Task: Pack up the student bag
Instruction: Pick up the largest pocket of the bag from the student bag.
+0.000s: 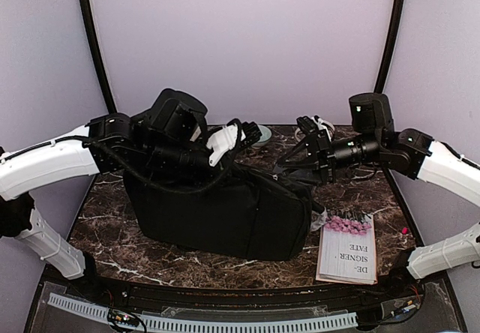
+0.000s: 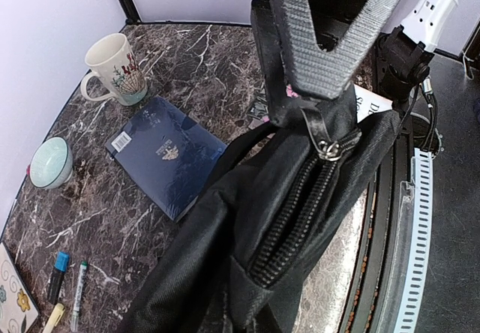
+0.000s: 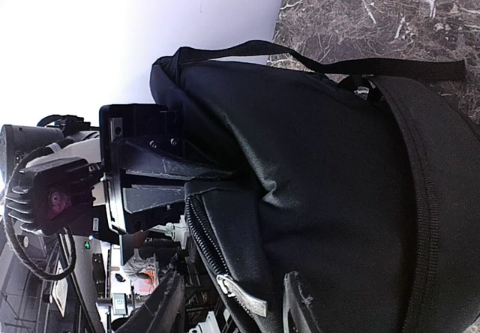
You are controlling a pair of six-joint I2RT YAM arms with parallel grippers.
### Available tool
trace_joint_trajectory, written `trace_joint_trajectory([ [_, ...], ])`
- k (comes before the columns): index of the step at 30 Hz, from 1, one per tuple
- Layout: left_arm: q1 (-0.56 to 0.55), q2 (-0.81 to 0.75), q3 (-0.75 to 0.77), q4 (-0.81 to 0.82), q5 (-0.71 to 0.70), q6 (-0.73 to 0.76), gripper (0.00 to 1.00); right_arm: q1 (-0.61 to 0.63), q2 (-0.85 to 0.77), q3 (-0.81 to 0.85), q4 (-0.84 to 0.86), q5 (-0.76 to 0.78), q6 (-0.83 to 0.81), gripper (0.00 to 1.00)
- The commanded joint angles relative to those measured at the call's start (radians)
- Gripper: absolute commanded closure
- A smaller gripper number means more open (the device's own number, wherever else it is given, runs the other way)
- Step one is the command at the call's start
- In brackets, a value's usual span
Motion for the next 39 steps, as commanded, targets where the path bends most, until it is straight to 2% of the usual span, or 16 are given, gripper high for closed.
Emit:
trace_joint_trajectory([
  [1,-0.003,0.036,0.005,-0.047,0.060,-0.056,1.00,-0.001,-0.001,-0.012,0.031,-0.032,-0.020,0.55],
  [5,-0.002,0.042,0.012,-0.053,0.055,-0.064,1.00,-0.001,0.002,-0.016,0.058,-0.029,-0.018,0.57],
  [8,0.001,0.051,0.021,-0.065,0.054,-0.069,1.00,0.000,0.008,-0.002,0.070,-0.042,-0.024,0.67],
  [16,0.012,0.069,0.041,-0.077,0.067,-0.075,1.00,0.004,0.010,0.042,0.006,-0.063,-0.104,0.77],
  [26,0.037,0.085,0.049,-0.107,0.080,-0.086,1.00,0.010,-0.005,0.049,0.010,-0.074,-0.140,0.83],
  [35,0.056,0.098,0.074,-0.123,0.105,-0.081,1.00,0.030,-0.021,0.059,0.008,-0.054,-0.167,1.00],
  [39,0.065,0.108,0.094,-0.155,0.118,-0.065,1.00,0.042,-0.023,0.115,-0.030,-0.023,-0.217,1.00],
])
